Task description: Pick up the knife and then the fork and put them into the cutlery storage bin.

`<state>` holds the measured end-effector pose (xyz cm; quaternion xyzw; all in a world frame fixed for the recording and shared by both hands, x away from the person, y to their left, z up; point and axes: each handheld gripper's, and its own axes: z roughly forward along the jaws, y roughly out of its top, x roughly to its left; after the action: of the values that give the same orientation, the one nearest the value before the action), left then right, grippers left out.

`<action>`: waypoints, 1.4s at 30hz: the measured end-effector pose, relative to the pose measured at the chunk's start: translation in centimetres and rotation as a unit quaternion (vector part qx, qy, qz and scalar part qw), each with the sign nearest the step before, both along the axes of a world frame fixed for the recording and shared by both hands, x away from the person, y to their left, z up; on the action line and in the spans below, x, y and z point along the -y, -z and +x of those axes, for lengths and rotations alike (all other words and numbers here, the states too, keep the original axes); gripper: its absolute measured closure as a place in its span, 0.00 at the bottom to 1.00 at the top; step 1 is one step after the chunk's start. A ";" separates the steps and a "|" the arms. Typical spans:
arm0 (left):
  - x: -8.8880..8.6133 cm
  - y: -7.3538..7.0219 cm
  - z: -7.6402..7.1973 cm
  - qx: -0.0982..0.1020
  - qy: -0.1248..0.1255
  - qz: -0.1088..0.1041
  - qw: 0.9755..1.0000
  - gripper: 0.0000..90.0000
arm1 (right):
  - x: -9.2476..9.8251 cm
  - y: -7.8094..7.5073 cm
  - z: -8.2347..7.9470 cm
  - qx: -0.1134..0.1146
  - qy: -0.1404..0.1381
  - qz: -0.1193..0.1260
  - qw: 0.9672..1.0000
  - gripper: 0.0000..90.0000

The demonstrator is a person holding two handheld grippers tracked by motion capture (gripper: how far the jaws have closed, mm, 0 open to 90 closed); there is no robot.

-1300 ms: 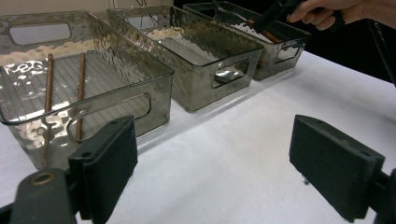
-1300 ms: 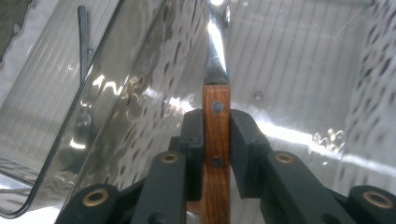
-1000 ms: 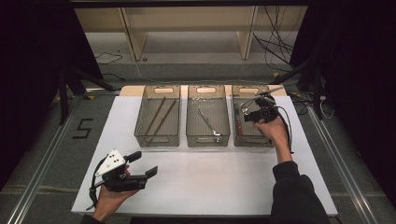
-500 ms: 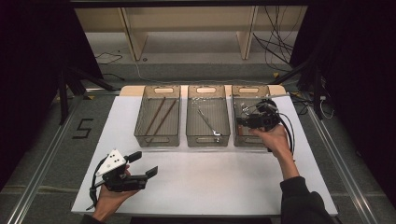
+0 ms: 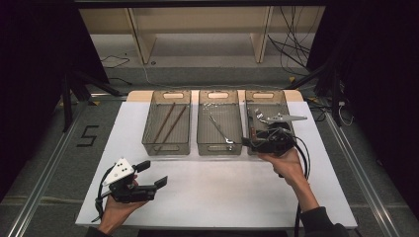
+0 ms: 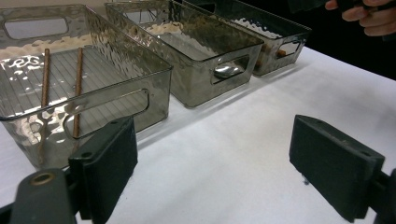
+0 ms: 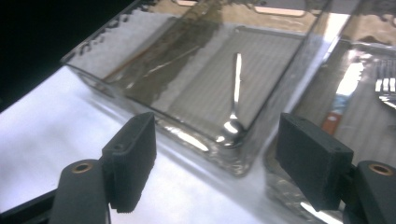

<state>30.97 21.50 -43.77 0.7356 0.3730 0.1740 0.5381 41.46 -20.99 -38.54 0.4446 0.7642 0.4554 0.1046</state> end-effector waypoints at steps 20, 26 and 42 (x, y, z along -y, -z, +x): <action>0.1 0.0 0.0 -0.001 0.001 0.001 1.000 0.16 | -0.5 1.6 -4.7 0.034 -0.033 0.019 0.999 0.29; 0.0 0.0 0.0 -0.003 0.002 0.001 1.000 0.16 | -0.3 2.0 -5.7 0.045 -0.034 0.020 0.998 0.29; 0.0 0.0 0.0 -0.005 0.003 -0.001 1.000 0.16 | 1.1 3.8 -8.7 0.062 -0.026 0.035 0.997 0.29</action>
<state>30.94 21.48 -43.79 0.7371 0.3731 0.1685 0.5376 32.78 -22.07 -42.30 0.3988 0.7514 0.5109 0.1237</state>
